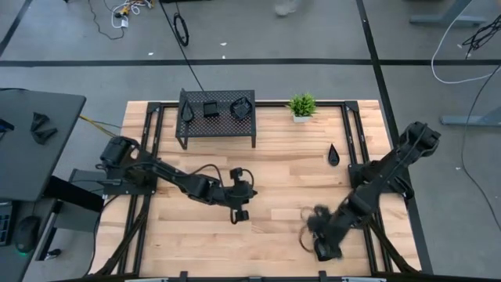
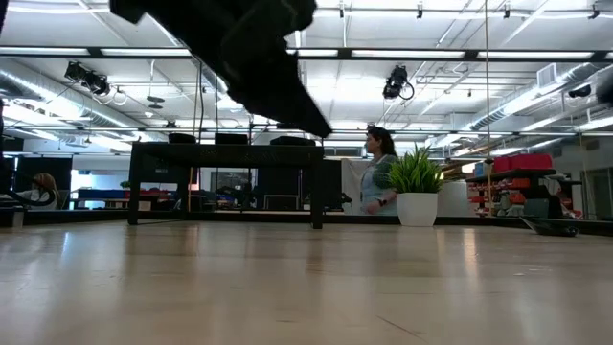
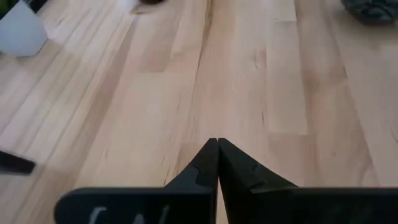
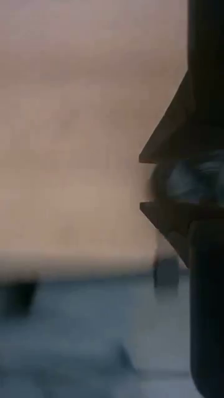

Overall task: Pick & Place Mini shaped plates
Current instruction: Stack the black leaf shaped plate on top of the black leaf shaped plates on the shelf

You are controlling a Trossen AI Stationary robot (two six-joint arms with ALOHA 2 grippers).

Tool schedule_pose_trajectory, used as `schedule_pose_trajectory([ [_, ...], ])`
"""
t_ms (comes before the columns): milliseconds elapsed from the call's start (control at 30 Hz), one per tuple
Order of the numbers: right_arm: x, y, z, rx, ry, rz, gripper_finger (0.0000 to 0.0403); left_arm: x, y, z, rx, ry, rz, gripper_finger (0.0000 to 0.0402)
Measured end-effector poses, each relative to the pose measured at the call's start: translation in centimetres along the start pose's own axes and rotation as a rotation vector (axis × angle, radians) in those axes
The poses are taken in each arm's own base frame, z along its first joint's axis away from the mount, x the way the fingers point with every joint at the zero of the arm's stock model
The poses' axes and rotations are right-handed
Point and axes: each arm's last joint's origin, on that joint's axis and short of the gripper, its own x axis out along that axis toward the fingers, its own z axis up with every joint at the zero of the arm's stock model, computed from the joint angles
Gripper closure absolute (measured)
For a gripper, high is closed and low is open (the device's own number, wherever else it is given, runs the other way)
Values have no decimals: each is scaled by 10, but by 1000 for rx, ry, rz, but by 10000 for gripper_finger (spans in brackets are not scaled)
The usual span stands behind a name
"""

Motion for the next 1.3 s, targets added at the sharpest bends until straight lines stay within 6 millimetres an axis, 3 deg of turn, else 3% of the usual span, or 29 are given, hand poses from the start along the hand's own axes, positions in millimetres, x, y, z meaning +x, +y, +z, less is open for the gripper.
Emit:
schedule_pose_trajectory([
  [100, 3, 29, -3, -207, -106, 181, 289, 7, -2, -4, 12, 5, 2, 388],
  [200, 5, 41, -13, -230, -91, 235, 289, 9, 0, -6, 14, 18, 9, 391],
  [400, 7, 44, -38, -165, 77, 211, 289, 12, 5, -5, 7, 17, 24, 392],
  [567, 12, 39, -45, -164, 119, 133, 274, 14, 11, -4, -3, 20, 32, 392],
  [867, 40, 39, -47, -423, 82, 95, 204, 16, 13, -4, 16, 25, 23, 392],
  [1133, 52, 47, -58, -568, 146, 13, 220, 16, 13, -4, 17, 26, 22, 392],
  [1300, 52, 51, -61, -656, 130, -128, 239, 16, 13, -4, 9, 25, 23, 392],
])
